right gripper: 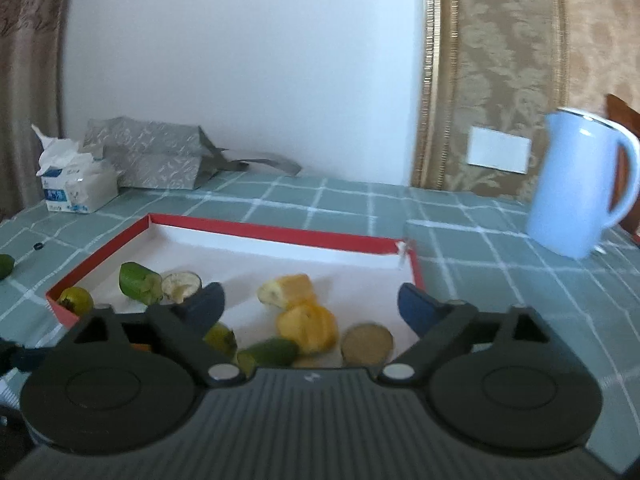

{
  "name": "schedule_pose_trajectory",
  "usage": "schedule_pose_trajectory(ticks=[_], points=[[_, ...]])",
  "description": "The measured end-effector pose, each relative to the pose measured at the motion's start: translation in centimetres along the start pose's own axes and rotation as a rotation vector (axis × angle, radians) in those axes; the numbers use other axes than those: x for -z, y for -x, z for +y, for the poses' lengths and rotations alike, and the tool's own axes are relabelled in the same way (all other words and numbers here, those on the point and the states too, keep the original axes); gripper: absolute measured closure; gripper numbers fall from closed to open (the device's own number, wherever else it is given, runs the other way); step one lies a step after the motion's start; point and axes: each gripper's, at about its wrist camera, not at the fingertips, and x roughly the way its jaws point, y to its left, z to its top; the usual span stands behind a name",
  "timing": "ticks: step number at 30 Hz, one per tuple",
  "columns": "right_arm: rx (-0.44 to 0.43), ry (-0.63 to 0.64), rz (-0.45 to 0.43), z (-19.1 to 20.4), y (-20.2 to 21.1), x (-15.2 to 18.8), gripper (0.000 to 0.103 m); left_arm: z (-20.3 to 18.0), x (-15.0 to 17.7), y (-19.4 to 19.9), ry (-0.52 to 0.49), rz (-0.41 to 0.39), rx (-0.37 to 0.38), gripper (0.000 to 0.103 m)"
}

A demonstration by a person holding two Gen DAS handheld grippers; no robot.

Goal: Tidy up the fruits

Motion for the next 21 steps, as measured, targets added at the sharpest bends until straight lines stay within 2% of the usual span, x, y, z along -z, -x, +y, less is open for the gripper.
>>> schedule_pose_trajectory(ticks=[4, 10, 13, 17, 21], points=[[0.024, -0.047, -0.017, -0.3, 2.4, 1.4, 0.0, -0.2, 0.0, 0.7, -0.001, -0.04, -0.023, 0.029], [0.116, -0.145, -0.053, -2.1, 5.3, 3.4, 0.0, -0.4, 0.1, 2.3, 0.024, -0.08, -0.071, 0.028], [0.145, -0.177, 0.001, -3.0, 5.1, 4.2, 0.0, -0.6, 0.3, 3.0, 0.045, -0.094, -0.084, 0.023], [0.164, -0.176, 0.054, -3.1, 4.4, 4.8, 0.0, -1.3, 0.6, 4.0, 0.052, -0.115, -0.1, 0.023], [0.19, -0.146, 0.061, -2.3, 4.2, 4.9, 0.0, -1.8, 0.6, 4.8, 0.066, -0.124, -0.098, 0.018]])
